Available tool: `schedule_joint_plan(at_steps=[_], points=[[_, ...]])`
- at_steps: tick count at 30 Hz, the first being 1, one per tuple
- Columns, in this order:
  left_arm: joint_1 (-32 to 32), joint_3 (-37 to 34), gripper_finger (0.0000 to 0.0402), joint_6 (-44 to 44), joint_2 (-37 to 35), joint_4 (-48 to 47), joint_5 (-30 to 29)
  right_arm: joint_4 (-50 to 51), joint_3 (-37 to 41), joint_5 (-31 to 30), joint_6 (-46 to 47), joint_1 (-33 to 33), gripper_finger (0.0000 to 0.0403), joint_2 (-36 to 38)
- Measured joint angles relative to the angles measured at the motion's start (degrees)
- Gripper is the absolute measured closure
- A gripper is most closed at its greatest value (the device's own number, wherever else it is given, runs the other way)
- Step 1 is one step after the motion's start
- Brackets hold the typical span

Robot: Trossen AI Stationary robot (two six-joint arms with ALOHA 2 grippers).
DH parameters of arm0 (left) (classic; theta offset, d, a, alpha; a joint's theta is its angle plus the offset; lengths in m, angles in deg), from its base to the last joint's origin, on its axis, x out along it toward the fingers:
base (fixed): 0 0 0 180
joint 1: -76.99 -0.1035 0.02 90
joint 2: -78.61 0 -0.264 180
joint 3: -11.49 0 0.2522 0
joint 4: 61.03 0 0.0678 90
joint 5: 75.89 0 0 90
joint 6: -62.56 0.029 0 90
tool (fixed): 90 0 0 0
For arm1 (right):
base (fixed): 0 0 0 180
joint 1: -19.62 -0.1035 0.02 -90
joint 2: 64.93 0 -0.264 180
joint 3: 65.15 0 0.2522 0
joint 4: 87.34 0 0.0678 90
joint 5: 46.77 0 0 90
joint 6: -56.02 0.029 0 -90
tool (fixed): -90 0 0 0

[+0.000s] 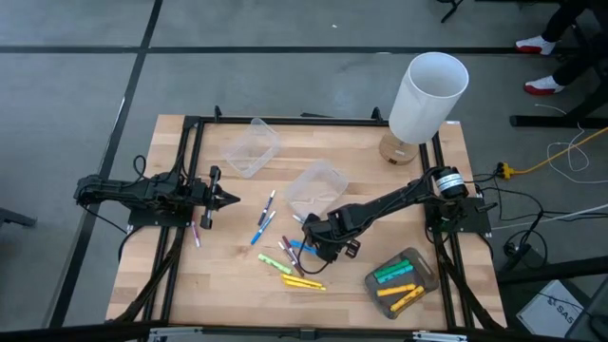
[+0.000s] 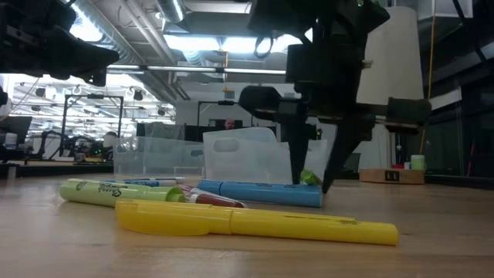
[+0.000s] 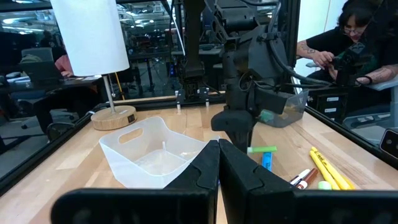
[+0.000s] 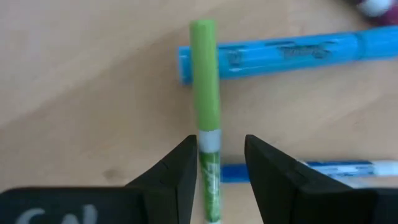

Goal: Pick & Place Markers
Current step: Put the green marker into the transparent bin

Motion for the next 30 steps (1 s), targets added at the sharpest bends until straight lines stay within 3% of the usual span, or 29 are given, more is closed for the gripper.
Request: schedule_joint_plan(at_steps=[11,19,30], points=[[0.01,-0.01,0.0398,0.0,0.0,-0.02,0.0,0.06,-0.02,-0.07,-0.01,0.04,0.0275,0.0],[0.02,0.0,0.0398,0.0,0.0,0.0,0.0,-0.09,-0.02,1.65,0.01,0.04,0.0372,0.0],[0.0,-0.01,0.0398,0.0,0.0,-0.02,0.0,-0.05,-0.02,0.72,1.02,0.04,0.0371,0.01]])
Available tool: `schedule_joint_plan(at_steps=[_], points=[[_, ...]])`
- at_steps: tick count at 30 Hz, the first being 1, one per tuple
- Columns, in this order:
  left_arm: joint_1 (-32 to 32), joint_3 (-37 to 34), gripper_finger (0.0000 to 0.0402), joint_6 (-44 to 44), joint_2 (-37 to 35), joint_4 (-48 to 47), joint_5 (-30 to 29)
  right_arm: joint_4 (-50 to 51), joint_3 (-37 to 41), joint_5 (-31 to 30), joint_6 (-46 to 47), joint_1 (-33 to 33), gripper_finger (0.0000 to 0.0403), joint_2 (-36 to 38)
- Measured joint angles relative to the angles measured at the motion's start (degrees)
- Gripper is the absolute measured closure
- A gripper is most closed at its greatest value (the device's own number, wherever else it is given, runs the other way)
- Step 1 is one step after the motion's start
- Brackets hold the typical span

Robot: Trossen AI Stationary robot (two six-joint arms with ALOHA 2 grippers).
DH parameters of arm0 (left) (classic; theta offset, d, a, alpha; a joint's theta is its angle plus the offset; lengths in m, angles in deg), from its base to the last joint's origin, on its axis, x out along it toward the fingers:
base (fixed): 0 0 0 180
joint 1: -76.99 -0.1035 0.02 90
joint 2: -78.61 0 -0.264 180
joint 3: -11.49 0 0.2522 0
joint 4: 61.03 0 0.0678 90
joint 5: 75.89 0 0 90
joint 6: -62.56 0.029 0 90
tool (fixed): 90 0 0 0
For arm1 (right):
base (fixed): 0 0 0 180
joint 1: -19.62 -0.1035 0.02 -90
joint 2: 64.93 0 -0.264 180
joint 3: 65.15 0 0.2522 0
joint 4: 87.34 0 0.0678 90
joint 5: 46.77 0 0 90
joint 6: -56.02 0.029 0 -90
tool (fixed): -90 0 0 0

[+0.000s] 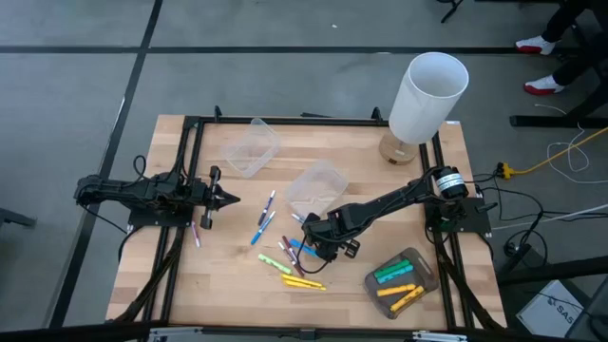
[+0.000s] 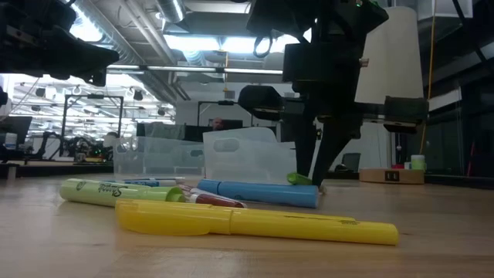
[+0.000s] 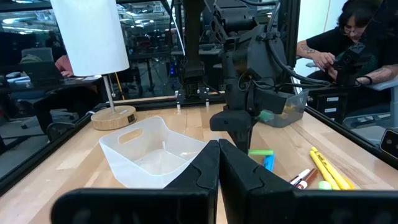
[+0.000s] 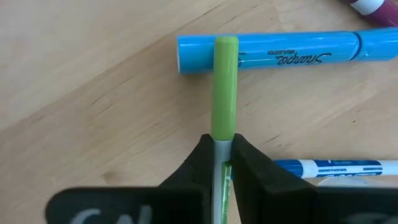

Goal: Pick & Place Markers
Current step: Put the green marker into the transparent bin

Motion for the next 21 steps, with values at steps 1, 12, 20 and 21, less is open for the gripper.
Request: schedule_joint_plan(at_steps=[1,12,20,21], points=[[0.01,0.0,0.0398,0.0,0.0,0.0,0.0,0.0,0.0,-0.04,0.26,0.0,0.0371,-0.01],[0.02,0.0,0.0398,0.0,0.0,0.01,0.0,2.07,-1.19,-1.71,3.17,-0.42,0.0371,1.39],[0.0,0.02,0.0398,0.0,0.0,0.12,-0.02,3.99,-5.15,-1.57,9.88,-1.12,0.0371,3.12],[0.01,0.0,0.0398,0.0,0.03,0.31,-0.09,3.88,-6.06,-1.36,10.94,-1.17,0.0371,3.24]])
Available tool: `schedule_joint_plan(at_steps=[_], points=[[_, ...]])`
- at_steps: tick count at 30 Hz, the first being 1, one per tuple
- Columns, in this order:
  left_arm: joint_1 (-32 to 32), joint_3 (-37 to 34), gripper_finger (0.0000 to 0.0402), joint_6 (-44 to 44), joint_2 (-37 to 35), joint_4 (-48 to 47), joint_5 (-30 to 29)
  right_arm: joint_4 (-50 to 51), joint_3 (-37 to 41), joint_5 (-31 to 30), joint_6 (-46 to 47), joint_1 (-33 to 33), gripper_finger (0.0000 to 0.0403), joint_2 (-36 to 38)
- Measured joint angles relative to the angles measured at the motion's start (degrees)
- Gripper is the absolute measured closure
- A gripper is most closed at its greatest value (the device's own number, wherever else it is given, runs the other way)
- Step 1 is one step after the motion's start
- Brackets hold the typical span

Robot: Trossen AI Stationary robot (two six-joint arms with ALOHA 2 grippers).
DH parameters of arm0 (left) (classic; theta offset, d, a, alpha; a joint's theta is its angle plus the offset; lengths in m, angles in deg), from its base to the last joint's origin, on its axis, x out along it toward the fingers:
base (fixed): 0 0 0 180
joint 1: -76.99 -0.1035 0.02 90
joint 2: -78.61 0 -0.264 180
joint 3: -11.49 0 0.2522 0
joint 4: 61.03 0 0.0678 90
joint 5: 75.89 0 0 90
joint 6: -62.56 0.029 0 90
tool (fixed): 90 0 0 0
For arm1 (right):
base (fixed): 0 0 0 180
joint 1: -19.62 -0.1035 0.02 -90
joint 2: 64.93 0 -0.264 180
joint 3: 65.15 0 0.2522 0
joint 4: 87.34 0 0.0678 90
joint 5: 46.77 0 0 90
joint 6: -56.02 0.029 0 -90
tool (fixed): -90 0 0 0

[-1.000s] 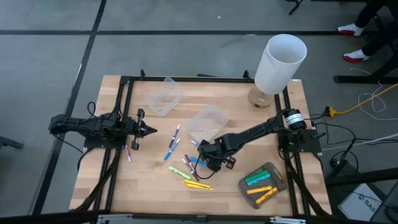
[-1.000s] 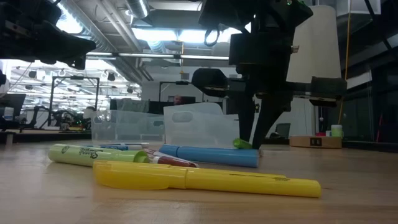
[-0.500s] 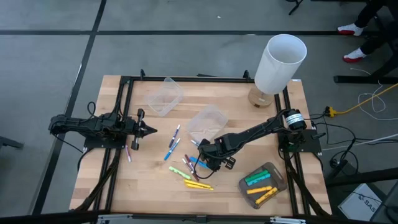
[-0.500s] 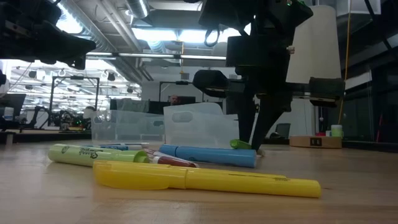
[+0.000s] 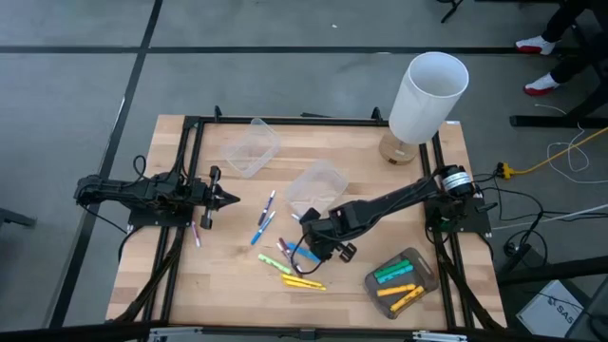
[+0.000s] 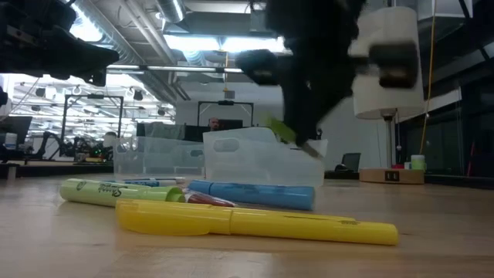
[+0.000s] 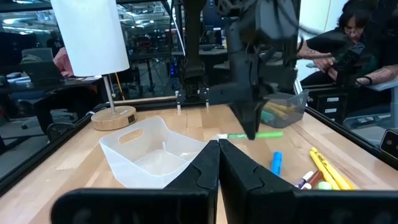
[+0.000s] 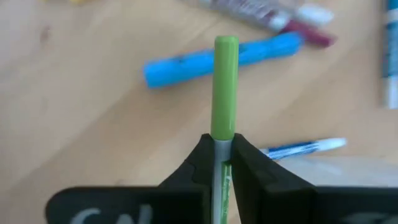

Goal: Pick & Place Markers
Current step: Put the green marker into the transparent bin

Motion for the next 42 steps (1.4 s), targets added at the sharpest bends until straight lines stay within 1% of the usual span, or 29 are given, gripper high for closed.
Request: schedule_joint_plan(at_steps=[7,14,18,21,26,32,42], points=[[-0.01,0.0,0.0398,0.0,0.16,0.32,-0.05,1.14,-7.98,0.29,6.67,0.01,0.0371,0.32],[-0.01,0.0,0.0398,0.0,0.19,0.46,-0.02,-0.19,-15.02,0.0,8.99,0.01,0.0371,0.32],[0.0,0.0,0.0398,0.0,0.19,0.5,0.0,-1.48,-18.0,-2.94,12.78,0.2,0.0371,0.32],[0.0,0.0,0.0398,0.0,0.19,0.5,0.0,-2.39,-19.74,-3.76,16.36,1.08,0.0371,0.32],[-0.01,0.0,0.0398,0.0,0.19,0.52,0.02,-5.89,-21.49,-5.3,21.1,2.83,0.0371,0.32],[-0.01,0.0,0.0398,0.0,0.21,0.52,0.04,-12.03,-21.59,-5.23,24.9,4.77,0.0371,0.32],[-0.01,0.0,0.0398,0.0,0.23,0.52,0.12,-18.47,-21.61,-5.25,29.73,9.14,0.0371,0.32]])
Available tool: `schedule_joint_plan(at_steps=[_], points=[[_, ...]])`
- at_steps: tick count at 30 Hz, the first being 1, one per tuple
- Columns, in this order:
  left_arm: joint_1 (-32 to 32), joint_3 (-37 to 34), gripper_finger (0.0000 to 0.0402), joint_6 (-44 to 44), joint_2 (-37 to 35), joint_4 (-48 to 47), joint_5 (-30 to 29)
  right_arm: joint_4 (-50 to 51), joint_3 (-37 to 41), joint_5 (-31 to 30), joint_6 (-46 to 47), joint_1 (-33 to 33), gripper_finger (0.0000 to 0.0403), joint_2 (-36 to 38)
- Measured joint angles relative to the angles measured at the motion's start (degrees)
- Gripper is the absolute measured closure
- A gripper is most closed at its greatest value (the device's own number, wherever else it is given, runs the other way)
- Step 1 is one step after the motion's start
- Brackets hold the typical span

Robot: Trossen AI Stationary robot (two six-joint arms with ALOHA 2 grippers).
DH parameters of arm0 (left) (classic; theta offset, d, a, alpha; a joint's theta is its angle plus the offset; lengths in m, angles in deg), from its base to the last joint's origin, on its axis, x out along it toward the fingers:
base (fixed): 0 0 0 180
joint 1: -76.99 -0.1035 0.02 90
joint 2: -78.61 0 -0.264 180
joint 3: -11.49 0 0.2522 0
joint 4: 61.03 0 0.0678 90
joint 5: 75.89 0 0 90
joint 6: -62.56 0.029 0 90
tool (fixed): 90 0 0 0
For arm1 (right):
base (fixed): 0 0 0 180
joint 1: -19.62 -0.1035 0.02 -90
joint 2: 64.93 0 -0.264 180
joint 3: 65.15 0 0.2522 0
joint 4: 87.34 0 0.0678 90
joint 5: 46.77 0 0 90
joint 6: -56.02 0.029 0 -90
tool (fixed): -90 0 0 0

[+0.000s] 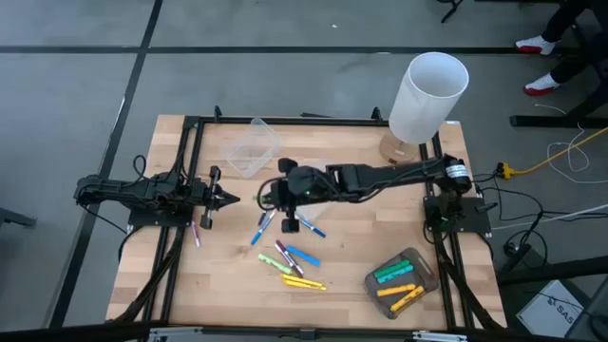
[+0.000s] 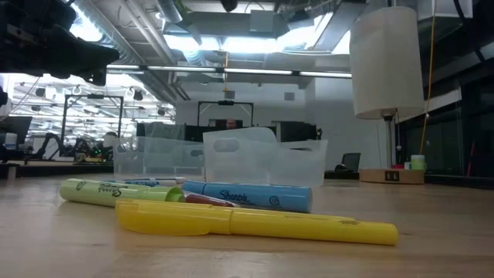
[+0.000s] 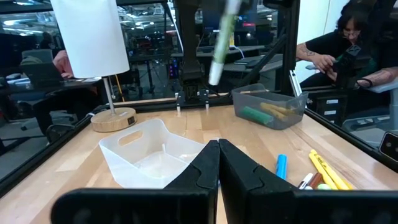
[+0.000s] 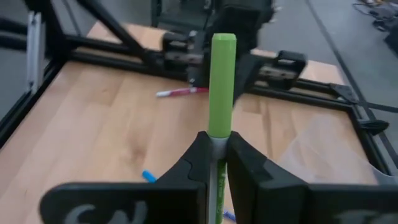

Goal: Pick & Place Markers
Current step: Put the green marker into the transparent bin

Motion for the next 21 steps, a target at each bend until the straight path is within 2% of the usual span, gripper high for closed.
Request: schedule_joint_plan(at_steps=[18,21], points=[[0.0,0.0,0.0398,0.0,0.0,0.04,-0.02,-2.73,0.22,-1.55,3.29,4.74,0.0371,2.99],[0.0,0.0,0.0398,0.0,0.0,-0.28,-0.04,-6.8,3.05,-1.47,4.09,5.21,0.0371,4.0]])
